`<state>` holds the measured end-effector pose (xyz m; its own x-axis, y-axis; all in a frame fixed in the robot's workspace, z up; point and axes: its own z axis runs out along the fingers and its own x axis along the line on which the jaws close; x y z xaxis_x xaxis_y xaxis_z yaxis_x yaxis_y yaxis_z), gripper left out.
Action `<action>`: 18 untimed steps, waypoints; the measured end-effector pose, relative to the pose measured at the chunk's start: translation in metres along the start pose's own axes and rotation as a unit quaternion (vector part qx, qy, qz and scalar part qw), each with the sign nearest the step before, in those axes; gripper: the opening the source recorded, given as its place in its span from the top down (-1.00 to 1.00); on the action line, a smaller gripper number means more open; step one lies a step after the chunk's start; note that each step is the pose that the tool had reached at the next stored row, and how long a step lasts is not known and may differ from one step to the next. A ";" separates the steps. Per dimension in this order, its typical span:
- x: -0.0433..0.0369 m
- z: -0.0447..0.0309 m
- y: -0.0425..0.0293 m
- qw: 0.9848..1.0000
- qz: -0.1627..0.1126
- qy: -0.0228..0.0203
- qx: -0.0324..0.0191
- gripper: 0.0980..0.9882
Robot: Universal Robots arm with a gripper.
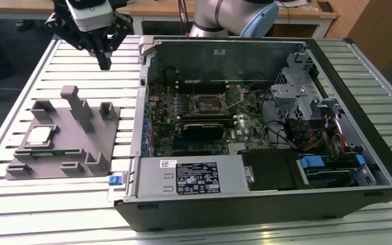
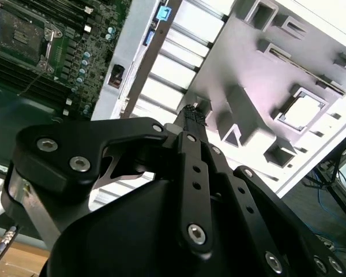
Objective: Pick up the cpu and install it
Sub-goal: 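Reach for the cpu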
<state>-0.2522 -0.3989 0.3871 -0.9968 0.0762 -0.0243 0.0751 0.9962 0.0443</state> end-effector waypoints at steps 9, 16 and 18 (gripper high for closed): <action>0.0112 0.0002 -0.0009 1.000 0.000 0.000 0.000 0.98; 0.0190 0.0003 -0.0015 1.000 0.000 0.000 0.000 0.98; 0.0211 0.0003 -0.0016 1.000 0.000 0.000 0.000 0.98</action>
<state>-0.2734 -0.3989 0.3862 -0.9968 0.0762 -0.0243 0.0751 0.9962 0.0443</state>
